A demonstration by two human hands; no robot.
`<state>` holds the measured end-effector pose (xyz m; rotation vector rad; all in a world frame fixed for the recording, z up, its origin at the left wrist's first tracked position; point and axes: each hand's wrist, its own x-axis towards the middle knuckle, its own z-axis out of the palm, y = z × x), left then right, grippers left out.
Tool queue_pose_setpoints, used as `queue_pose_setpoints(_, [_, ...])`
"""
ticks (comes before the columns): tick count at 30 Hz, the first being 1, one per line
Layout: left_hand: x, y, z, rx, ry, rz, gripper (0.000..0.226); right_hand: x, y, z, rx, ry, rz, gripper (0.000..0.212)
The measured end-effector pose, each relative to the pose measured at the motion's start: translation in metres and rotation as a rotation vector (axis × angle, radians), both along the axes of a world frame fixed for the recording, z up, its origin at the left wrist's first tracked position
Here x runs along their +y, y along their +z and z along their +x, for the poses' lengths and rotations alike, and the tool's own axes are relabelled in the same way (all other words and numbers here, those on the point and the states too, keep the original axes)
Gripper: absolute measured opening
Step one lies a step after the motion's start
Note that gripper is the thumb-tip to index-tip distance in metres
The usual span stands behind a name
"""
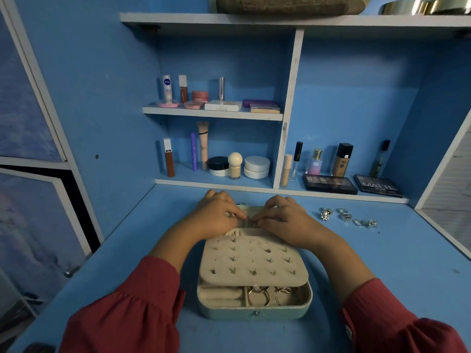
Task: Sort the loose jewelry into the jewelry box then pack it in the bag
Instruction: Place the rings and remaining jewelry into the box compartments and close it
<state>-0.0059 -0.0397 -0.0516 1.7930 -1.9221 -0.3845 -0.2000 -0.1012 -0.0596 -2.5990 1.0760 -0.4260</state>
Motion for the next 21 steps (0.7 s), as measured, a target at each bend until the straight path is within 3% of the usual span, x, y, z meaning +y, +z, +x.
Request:
queue_pose_setpoints(6, [0.000, -0.008, 0.000, -0.045, -0.014, 0.072, 0.024, 0.002, 0.001, 0.000, 0.044, 0.015, 0.076, 0.034])
queue_pose_setpoints(10, [0.001, -0.001, 0.002, 0.108, -0.014, 0.059, 0.017, 0.002, 0.002, 0.000, -0.026, -0.007, 0.110, 0.051])
queue_pose_setpoints(13, [0.002, 0.000, 0.013, 0.113, 0.056, -0.016, 0.016, 0.003, -0.001, 0.004, -0.065, 0.009, 0.152, 0.062])
queue_pose_setpoints(17, [0.009, -0.008, 0.021, -0.007, 0.055, 0.030, 0.018, 0.004, -0.002, 0.007, 0.017, -0.002, 0.109, 0.037])
queue_pose_setpoints(21, [0.012, -0.010, 0.017, 0.035, 0.027, 0.027, 0.014, 0.007, 0.001, 0.009, 0.061, -0.001, 0.057, 0.026])
